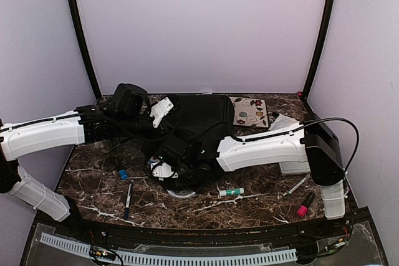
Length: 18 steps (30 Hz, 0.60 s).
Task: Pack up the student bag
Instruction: Adjust the book in the largest pocket of the bag.
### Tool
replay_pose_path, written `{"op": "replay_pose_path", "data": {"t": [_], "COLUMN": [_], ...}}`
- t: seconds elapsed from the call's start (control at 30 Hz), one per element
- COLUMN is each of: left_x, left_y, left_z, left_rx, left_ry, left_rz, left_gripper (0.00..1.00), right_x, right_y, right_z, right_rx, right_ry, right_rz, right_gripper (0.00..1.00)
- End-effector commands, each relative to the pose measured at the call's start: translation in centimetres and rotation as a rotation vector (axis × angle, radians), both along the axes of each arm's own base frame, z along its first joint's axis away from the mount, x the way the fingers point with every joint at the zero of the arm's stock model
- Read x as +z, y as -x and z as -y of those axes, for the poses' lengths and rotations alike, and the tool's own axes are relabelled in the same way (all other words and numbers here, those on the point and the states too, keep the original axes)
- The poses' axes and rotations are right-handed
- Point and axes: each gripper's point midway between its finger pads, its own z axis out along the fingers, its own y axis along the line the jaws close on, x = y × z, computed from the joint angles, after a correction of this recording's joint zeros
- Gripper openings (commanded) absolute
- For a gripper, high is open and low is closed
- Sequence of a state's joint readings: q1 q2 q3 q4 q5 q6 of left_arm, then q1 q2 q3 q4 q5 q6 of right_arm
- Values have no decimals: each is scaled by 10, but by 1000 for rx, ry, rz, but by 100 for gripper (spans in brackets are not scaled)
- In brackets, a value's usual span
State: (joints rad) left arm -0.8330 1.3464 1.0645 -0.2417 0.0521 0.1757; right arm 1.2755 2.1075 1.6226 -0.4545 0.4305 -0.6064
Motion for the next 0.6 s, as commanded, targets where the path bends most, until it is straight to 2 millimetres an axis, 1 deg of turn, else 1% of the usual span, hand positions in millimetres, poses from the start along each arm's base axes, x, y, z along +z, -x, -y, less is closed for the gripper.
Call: {"op": "replay_pose_path", "data": {"t": [0.0,0.13,0.33,0.4,0.47,0.57], "left_x": [32,31,31,31,31,30], "left_y": [1,1,2,2,1,1], "left_z": [3,4,4,4,3,4], "left_rx": [-16,-18,-19,-17,-15,-17], "left_ry": [82,82,82,81,77,75], "left_rz": [42,38,36,38,39,36], "left_gripper": [0,0,0,0,0,0], "right_x": [-4,-14,-17,-14,-6,7], "right_y": [-32,-43,-50,-43,-36,-17], "right_z": [4,6,9,8,6,0], "right_rx": [-45,-45,-57,-56,-57,-16], "right_ry": [8,37,41,25,-1,-34], "right_rz": [106,160,178,138,103,40], "right_gripper": [27,26,27,28,30,31]}}
